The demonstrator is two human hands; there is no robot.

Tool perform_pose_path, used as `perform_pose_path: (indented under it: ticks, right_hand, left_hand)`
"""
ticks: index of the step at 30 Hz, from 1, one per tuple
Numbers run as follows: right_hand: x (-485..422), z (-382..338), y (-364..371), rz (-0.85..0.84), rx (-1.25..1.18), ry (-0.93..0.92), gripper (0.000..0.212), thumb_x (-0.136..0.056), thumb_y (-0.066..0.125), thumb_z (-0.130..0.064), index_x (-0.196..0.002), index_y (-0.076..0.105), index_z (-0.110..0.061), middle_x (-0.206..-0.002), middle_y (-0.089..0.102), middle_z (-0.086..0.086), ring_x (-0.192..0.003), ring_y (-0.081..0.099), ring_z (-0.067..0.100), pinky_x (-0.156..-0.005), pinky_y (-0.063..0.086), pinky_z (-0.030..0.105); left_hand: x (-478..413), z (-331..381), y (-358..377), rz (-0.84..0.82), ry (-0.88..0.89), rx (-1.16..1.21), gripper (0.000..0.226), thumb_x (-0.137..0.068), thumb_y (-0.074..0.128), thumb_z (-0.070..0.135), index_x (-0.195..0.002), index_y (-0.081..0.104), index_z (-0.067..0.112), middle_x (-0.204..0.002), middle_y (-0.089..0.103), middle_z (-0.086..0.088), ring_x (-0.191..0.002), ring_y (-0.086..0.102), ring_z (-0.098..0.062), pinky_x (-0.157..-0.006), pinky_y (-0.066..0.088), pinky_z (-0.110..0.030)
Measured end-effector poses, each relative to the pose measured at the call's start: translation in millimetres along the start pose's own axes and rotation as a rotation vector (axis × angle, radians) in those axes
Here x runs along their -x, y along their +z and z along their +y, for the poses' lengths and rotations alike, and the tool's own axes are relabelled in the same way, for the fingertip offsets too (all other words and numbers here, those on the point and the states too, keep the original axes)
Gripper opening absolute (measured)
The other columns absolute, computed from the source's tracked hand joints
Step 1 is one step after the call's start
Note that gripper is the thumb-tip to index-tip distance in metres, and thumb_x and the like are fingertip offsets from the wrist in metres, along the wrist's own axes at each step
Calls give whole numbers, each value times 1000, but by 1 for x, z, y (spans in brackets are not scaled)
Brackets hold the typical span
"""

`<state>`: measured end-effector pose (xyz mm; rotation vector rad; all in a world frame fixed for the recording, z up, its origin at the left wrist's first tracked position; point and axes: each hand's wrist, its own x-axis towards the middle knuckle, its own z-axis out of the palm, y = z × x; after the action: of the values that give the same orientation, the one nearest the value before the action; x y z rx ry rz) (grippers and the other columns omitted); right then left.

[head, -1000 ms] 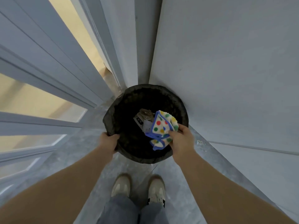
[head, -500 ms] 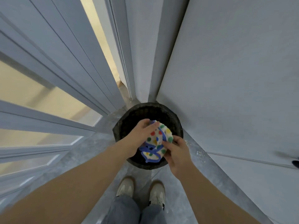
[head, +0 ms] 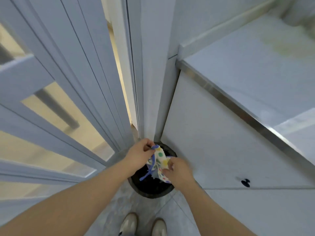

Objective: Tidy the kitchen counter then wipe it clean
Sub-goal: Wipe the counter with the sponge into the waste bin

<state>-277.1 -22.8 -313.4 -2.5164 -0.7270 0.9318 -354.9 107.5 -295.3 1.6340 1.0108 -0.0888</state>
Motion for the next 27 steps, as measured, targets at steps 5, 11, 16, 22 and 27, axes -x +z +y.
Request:
perform_pose_path:
  ticks: [5,11,16,22,27]
  right_hand:
    - [22,-26,-36,18,-257,63,26,-89,55,-19,-72,35,-23,-70,45,-6,-68,46,15,-63,35,27]
    - [49,-56,-78,-36,-298,-49,12,-92,53,-21,-88,60,-13,-78,55,-1,-72,51,13,-62,38,23]
    - [69,-76,-97,309,-287,27,21,-82,63,-24,-75,43,-21,-84,44,-2,-76,48,16,-62,35,26]
    - [102,-110,-112,-138,-888,-106,18,-85,67,-20,-85,49,-21,-85,59,-3,-80,61,11,-70,52,20]
    - [100,-111,-131,65,-528,-134,17,-86,64,-22,-76,50,-20,-78,56,-3,-75,58,12,-69,52,26]
  left_hand:
    - [26,48,-21,-11,65,-13,23,-93,49,5,-78,49,23,-80,57,-1,-75,54,-14,-62,41,-16]
    - [58,96,-37,27,145,48,14,-99,39,8,-91,49,14,-78,50,-2,-67,47,-11,-56,38,-16]
    - [74,116,-46,101,140,17,11,-102,34,22,-101,44,19,-81,51,-5,-69,49,-18,-55,40,-26]
    - [98,150,-50,33,-11,401,13,-99,45,26,-98,45,13,-74,47,-5,-63,46,-16,-52,41,-27]
    - [107,164,-69,-43,14,429,14,-94,55,19,-85,55,8,-78,60,-10,-68,59,-19,-57,52,-29]
